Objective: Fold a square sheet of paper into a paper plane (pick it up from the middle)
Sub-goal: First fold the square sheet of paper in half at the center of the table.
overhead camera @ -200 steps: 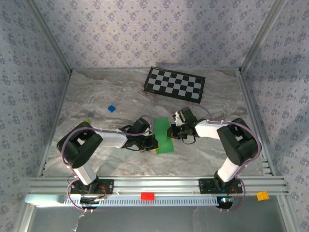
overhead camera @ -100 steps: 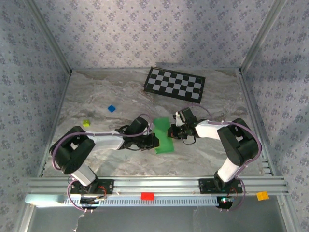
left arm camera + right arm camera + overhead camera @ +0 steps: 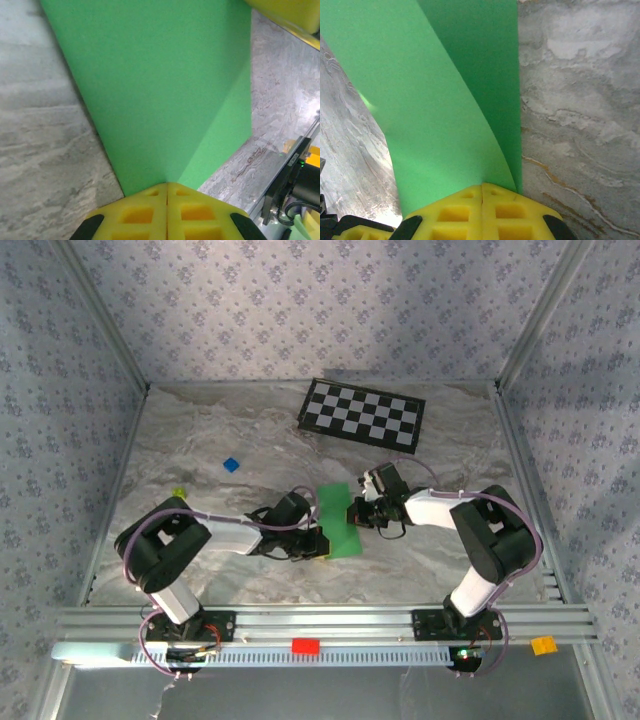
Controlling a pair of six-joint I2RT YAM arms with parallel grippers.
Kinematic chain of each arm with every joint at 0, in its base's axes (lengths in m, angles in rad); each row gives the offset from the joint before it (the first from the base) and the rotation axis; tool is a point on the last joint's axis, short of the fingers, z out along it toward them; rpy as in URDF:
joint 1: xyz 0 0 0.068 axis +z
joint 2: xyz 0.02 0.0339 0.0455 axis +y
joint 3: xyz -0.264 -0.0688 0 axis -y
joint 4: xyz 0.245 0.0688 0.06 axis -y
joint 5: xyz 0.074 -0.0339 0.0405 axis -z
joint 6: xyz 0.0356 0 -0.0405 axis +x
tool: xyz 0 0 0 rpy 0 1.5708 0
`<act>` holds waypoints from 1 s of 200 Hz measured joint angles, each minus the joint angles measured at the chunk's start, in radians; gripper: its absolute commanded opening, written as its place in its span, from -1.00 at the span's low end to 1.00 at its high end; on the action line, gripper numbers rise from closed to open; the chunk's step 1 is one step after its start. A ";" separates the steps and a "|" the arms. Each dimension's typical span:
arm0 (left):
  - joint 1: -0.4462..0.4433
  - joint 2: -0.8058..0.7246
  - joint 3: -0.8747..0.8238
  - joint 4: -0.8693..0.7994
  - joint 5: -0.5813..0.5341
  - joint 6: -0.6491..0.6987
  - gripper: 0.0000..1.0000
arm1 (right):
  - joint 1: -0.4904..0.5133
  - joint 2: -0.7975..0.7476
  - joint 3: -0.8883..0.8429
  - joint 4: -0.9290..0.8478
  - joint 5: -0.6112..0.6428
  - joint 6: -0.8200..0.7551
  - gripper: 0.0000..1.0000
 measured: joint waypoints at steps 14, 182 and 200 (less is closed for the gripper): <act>-0.006 -0.015 0.000 -0.027 -0.015 0.015 -0.86 | 0.000 0.000 0.000 0.000 0.000 0.000 -1.00; -0.092 -0.083 0.145 -0.407 -0.138 0.156 -0.69 | 0.000 -0.002 -0.002 0.000 0.000 -0.001 -1.00; -0.030 -0.114 0.168 -0.394 -0.114 0.157 -0.69 | 0.000 -0.001 -0.002 -0.001 0.000 -0.001 -1.00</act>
